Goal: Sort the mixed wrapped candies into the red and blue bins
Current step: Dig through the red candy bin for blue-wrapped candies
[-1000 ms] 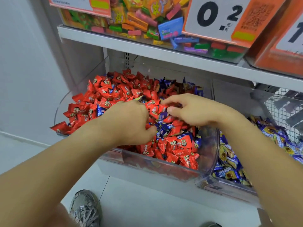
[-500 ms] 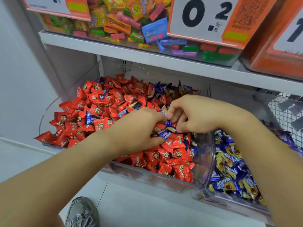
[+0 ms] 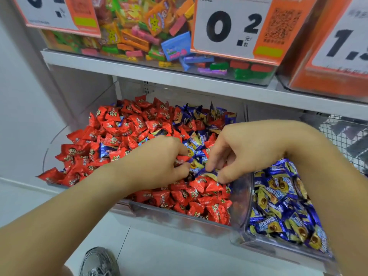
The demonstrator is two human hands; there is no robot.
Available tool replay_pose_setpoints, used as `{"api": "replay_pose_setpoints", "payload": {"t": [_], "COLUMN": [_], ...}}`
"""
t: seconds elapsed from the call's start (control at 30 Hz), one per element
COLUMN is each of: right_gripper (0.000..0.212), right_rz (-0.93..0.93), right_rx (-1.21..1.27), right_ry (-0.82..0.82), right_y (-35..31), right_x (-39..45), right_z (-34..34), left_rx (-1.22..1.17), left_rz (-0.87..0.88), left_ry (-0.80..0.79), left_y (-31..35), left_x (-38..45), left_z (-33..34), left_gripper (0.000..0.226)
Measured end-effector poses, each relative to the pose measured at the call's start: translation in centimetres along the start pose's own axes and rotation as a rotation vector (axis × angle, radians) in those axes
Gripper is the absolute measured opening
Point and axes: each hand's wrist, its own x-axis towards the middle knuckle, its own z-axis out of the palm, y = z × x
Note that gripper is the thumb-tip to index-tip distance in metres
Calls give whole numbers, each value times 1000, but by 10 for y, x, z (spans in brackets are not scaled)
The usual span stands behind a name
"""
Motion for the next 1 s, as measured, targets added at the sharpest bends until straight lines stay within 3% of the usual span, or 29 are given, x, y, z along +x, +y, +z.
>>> {"api": "replay_pose_setpoints", "payload": {"t": [0.07, 0.13, 0.2, 0.33, 0.5, 0.6, 0.7, 0.8, 0.9, 1.0], "right_gripper": [17, 31, 52, 63, 76, 70, 67, 60, 42, 19], "right_rz": [-24, -23, -51, 25, 66, 55, 16, -41, -50, -55], "right_rx": [67, 84, 106, -39, -161, -121, -27, -12, -18, -18], "right_ry": [170, 315, 298, 321, 362, 369, 380, 393, 406, 389], "right_y": [4, 6, 4, 0, -1, 1, 2, 0, 1, 1], "right_x": [8, 21, 34, 57, 67, 65, 66, 71, 76, 75], "right_z": [-2, 1, 6, 19, 25, 24, 24, 25, 27, 26], "left_rx": [-17, -47, -90, -132, -56, 23, 114, 116, 190, 191], "left_rz": [-5, -50, -105, -183, -217, -152, 16, 154, 110, 39], "left_ry": [51, 78, 104, 186, 234, 206, 168, 29, -48, -26], "left_y": [0, 0, -1, -4, -6, -8, 0, 11, 12, 9], "left_x": [-2, -4, -6, -7, -8, -13, -17, -18, -14, -12], "left_z": [-9, -15, -20, -27, -29, -30, -29, -21, -10, -10], "left_gripper": [42, 40, 38, 45, 25, 8, 39, 40, 42, 35]}}
